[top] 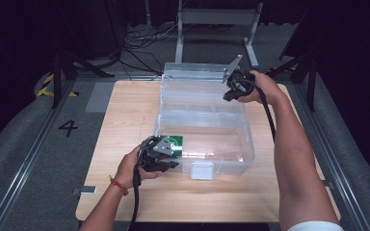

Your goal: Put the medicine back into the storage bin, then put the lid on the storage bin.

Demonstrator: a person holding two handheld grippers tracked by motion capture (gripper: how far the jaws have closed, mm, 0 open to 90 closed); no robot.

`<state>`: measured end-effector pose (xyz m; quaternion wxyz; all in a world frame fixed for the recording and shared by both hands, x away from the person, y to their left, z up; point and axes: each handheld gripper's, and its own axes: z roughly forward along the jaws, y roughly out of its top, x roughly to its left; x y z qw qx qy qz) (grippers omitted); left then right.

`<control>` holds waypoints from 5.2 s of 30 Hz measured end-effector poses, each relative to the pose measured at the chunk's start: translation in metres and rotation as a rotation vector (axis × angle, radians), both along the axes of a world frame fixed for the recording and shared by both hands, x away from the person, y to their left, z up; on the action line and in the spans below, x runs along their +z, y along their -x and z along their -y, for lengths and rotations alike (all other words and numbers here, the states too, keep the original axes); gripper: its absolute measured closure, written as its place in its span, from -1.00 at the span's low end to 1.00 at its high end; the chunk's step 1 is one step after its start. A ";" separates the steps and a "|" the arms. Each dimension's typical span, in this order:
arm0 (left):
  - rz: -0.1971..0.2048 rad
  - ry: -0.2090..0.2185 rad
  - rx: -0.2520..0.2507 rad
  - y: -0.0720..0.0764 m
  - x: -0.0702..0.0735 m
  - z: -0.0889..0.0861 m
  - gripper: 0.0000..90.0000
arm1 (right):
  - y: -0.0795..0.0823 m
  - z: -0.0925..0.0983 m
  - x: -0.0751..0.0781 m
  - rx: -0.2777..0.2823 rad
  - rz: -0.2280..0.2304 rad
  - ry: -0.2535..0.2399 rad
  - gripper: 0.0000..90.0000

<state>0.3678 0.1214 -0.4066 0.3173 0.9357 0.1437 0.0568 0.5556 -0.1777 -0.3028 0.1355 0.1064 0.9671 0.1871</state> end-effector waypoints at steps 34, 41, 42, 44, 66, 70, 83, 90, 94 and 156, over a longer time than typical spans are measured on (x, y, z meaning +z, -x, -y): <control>-0.006 0.005 0.009 0.004 0.000 0.003 0.62 | 0.031 0.002 0.011 0.054 0.057 -0.045 1.00; 0.000 0.004 0.008 0.004 0.000 0.004 0.62 | 0.039 0.001 0.014 0.059 0.082 -0.044 1.00; -0.003 0.004 0.011 0.004 0.000 0.004 0.62 | 0.041 0.001 0.015 0.064 0.078 -0.047 1.00; -0.005 0.004 0.013 0.004 0.001 0.004 0.62 | 0.044 0.001 0.018 0.077 0.079 -0.043 1.00; 0.006 0.021 0.011 0.007 0.002 0.013 0.64 | 0.074 -0.002 0.029 0.120 0.111 -0.042 1.00; 0.007 0.019 0.008 0.007 0.002 0.013 0.64 | 0.080 -0.002 0.030 0.133 0.122 -0.036 1.00; 0.006 0.021 0.017 0.008 0.002 0.013 0.64 | 0.105 0.001 0.030 0.132 0.142 -0.070 1.00; 0.003 0.023 0.017 0.008 0.002 0.013 0.63 | 0.118 0.001 0.029 0.139 0.150 -0.071 1.00; 0.011 0.021 0.017 0.008 0.001 0.013 0.63 | 0.126 0.003 0.026 0.123 0.162 -0.095 1.00; 0.133 0.236 0.170 0.050 0.062 -0.034 0.02 | 0.183 0.021 -0.009 0.166 0.210 -0.215 0.92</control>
